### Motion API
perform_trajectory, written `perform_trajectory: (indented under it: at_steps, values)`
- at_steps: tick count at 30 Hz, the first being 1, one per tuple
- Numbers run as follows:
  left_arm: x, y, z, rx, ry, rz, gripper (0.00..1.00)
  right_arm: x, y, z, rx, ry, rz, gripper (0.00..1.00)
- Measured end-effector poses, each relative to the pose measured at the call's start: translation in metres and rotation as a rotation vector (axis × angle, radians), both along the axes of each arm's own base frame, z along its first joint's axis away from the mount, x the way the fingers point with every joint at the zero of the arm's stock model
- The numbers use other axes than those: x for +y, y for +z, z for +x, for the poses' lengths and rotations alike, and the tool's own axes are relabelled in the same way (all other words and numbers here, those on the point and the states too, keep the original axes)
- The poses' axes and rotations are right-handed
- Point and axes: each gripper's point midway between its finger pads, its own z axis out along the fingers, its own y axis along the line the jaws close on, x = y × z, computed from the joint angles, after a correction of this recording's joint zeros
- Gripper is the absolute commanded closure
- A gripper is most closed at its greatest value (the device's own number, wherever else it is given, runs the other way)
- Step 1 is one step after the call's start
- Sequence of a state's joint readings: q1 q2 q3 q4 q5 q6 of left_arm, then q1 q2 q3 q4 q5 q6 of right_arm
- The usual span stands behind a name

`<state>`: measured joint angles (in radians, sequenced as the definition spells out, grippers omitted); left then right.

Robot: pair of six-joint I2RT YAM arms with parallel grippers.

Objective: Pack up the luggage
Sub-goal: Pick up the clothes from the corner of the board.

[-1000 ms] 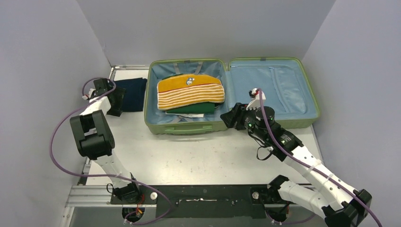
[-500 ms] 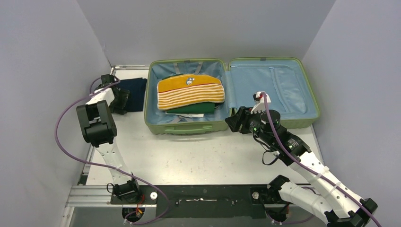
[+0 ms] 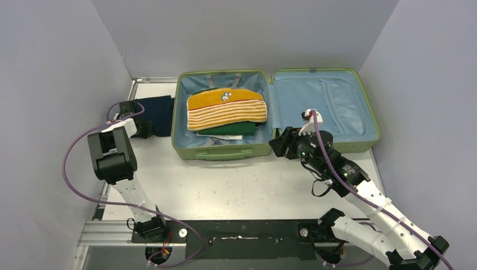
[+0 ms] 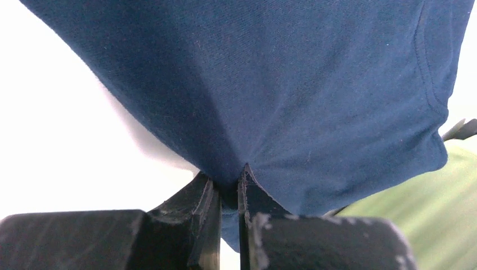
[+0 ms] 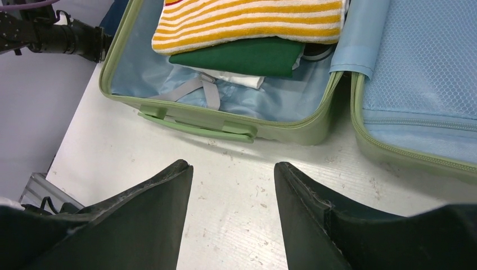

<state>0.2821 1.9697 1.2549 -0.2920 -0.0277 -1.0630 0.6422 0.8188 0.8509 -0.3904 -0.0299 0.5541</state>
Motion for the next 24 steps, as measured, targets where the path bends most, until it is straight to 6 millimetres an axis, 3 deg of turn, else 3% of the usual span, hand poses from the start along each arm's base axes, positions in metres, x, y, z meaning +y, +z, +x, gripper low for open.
perform_trajectory:
  at_steps: [5, 15, 17, 18, 19, 20, 21, 22, 24]
  values:
    - [-0.015, 0.0, -0.05, 0.059, 0.023, 0.024, 1.0, 0.001, -0.007, 0.0, 0.008, 0.002, 0.0, 0.44]
    - [-0.067, -0.004, -0.16, 0.139, 0.058, 0.026, 1.0, 0.006, -0.026, -0.007, 0.052, 0.039, 0.005, 0.44]
    - [-0.071, -0.003, -0.177, 0.139, 0.07, 0.018, 0.82, 0.006, -0.03, -0.01, 0.061, 0.044, 0.008, 0.44]
    - [-0.072, -0.003, -0.186, 0.147, 0.075, 0.015, 0.66, 0.006, -0.032, -0.011, 0.064, 0.047, 0.01, 0.45]
    - [-0.072, -0.003, -0.198, 0.162, 0.081, 0.014, 0.56, 0.006, -0.033, -0.013, 0.068, 0.05, 0.011, 0.44]
    - [-0.072, -0.003, -0.205, 0.177, 0.079, 0.016, 0.35, 0.006, -0.034, -0.013, 0.07, 0.05, 0.013, 0.44]
    - [-0.071, -0.003, -0.216, 0.203, 0.082, 0.016, 0.2, 0.006, -0.034, -0.014, 0.071, 0.052, 0.015, 0.44]
    - [-0.07, -0.002, -0.223, 0.219, 0.08, 0.019, 0.09, 0.006, -0.034, -0.015, 0.072, 0.054, 0.017, 0.44]
    - [-0.064, 0.005, -0.234, 0.242, 0.092, 0.034, 0.03, 0.007, -0.034, -0.015, 0.073, 0.057, 0.02, 0.44]
